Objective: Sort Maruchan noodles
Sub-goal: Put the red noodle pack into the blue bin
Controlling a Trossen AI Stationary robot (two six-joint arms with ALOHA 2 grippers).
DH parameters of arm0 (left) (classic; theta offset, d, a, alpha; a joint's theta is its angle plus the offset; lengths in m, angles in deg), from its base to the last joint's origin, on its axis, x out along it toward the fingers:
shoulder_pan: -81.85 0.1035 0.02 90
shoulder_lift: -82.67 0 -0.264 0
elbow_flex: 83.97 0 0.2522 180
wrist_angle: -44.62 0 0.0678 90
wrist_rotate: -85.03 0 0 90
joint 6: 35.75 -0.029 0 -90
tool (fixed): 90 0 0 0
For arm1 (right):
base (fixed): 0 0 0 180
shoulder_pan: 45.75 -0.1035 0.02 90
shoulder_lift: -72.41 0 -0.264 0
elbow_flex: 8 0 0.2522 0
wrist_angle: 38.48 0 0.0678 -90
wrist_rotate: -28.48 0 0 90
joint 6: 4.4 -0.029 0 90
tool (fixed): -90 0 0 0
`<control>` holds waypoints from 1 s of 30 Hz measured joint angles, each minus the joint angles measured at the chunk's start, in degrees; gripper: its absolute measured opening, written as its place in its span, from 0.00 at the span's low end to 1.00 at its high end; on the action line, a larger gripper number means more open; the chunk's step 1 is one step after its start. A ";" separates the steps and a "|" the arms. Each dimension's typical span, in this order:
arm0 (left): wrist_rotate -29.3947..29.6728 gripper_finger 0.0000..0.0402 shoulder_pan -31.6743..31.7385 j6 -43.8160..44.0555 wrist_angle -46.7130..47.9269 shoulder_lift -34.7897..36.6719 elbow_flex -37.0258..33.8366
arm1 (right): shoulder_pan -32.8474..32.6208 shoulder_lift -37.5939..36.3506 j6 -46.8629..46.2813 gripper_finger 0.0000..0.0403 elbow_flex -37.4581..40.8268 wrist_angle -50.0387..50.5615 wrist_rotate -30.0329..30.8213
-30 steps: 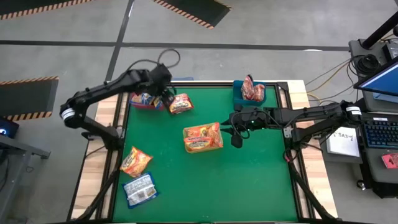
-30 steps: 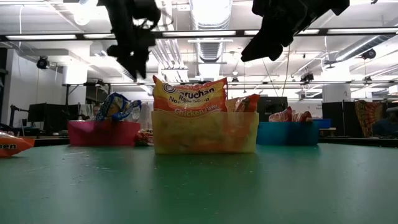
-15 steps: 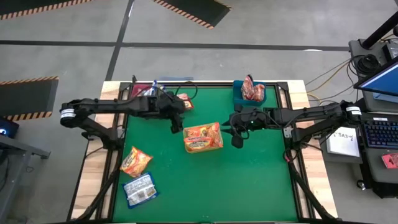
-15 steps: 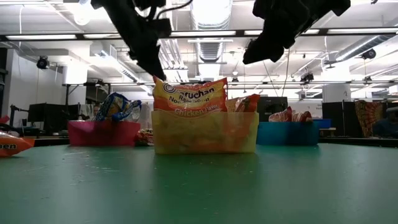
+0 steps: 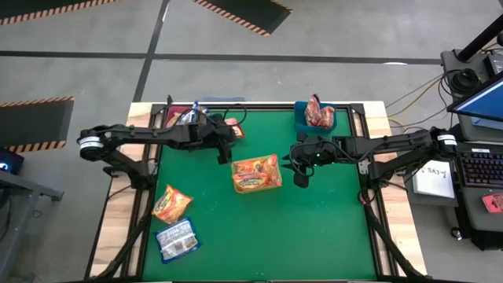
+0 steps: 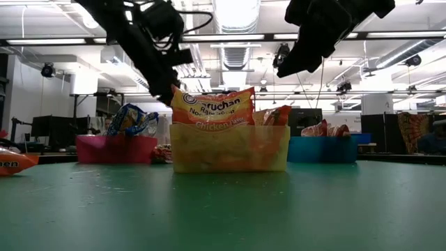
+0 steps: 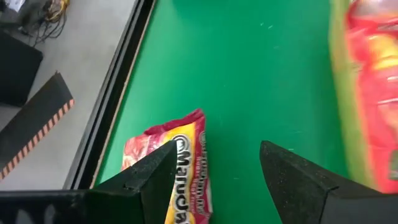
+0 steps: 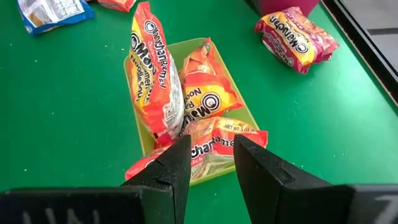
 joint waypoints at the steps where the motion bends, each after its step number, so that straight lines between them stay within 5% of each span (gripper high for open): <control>1: -0.01 0.53 0.52 -0.26 -0.44 -0.56 -0.03 | 0.00 0.00 0.00 0.27 0.00 -0.22 0.00; 8: -0.02 0.50 3.32 -2.03 -0.83 -3.25 -0.03 | 1.55 0.00 -2.46 0.27 0.00 -5.62 0.03; 16: -0.12 0.46 5.88 -5.46 -2.48 -3.75 -0.96 | 12.03 0.00 -6.43 0.27 -0.54 -9.01 -0.26; 30: -2.10 0.35 14.05 -7.07 -13.19 -12.47 -2.74 | 25.78 8.01 -2.30 0.27 -6.48 -15.34 -12.27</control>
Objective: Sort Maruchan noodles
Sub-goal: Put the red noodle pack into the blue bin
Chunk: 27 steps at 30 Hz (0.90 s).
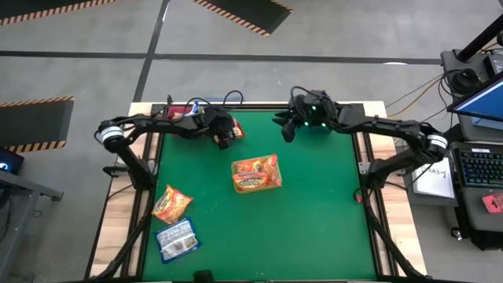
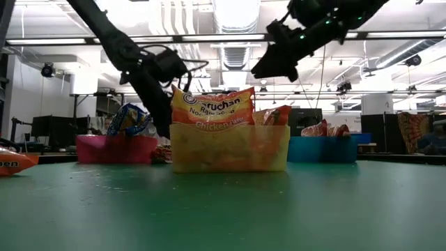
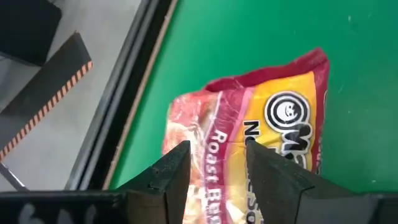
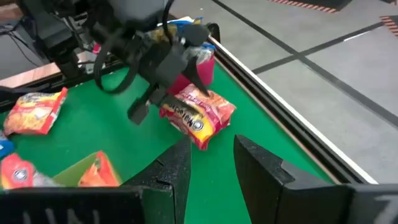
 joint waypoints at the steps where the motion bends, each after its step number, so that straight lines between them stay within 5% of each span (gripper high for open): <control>1: -0.07 0.34 0.04 0.00 -0.18 -0.62 0.00 | 0.34 1.01 0.13 0.27 -0.92 0.42 -0.09; 15: -10.57 0.25 -1.43 1.91 -10.16 -4.00 0.04 | 0.36 11.99 -7.10 0.27 -8.92 2.78 -0.14; 27: -13.82 0.25 -1.52 -3.12 -7.22 5.68 0.04 | 0.25 19.76 -15.72 0.31 -19.69 11.45 0.33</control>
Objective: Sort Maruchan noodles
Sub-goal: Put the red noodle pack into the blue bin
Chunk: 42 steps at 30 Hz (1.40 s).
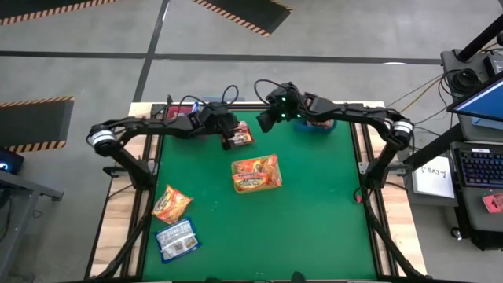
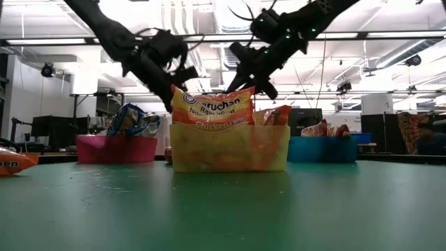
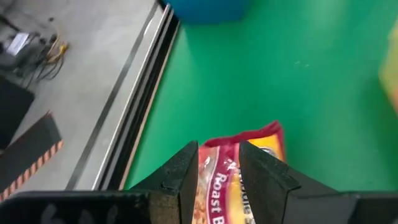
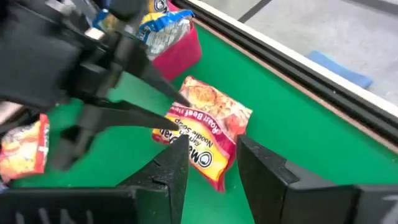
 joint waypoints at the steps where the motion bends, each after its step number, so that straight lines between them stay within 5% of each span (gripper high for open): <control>1: -0.95 0.25 0.00 -0.21 1.11 1.16 0.00 | 0.00 1.04 1.16 0.32 -1.75 1.49 0.01; 11: -2.77 0.25 -0.07 1.33 10.50 7.33 -3.95 | 0.82 9.81 4.56 0.44 -14.83 11.79 -0.08; 31: -2.72 0.25 -0.07 6.41 5.92 5.32 -11.32 | 2.90 22.48 -0.32 0.69 -16.60 8.09 -8.30; 42: -2.28 0.25 -0.07 7.88 3.04 3.23 -13.44 | 3.37 27.38 -1.56 0.71 -17.08 6.06 -9.99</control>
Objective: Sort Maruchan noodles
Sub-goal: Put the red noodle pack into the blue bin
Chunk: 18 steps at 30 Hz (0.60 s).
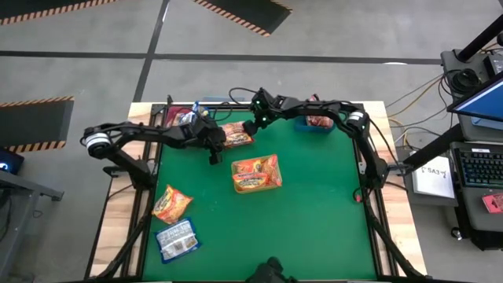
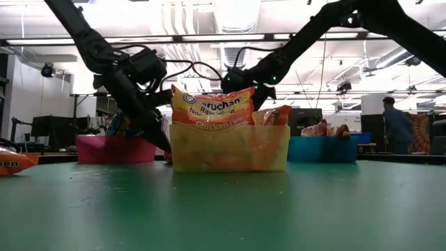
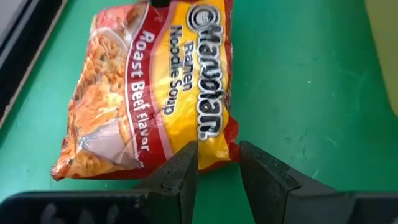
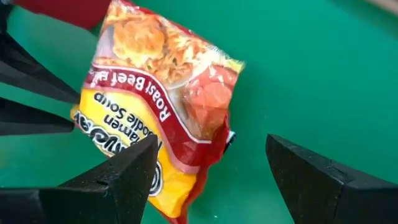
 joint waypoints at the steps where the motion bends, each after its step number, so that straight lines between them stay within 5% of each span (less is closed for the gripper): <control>1: 0.15 0.25 0.02 0.00 0.02 -0.27 0.00 | 0.00 0.25 -0.04 0.71 0.00 -0.51 -0.98; 18: 0.35 0.25 0.07 0.22 -4.25 -5.50 0.37 | -0.39 2.80 -1.88 0.67 0.00 -5.54 -6.44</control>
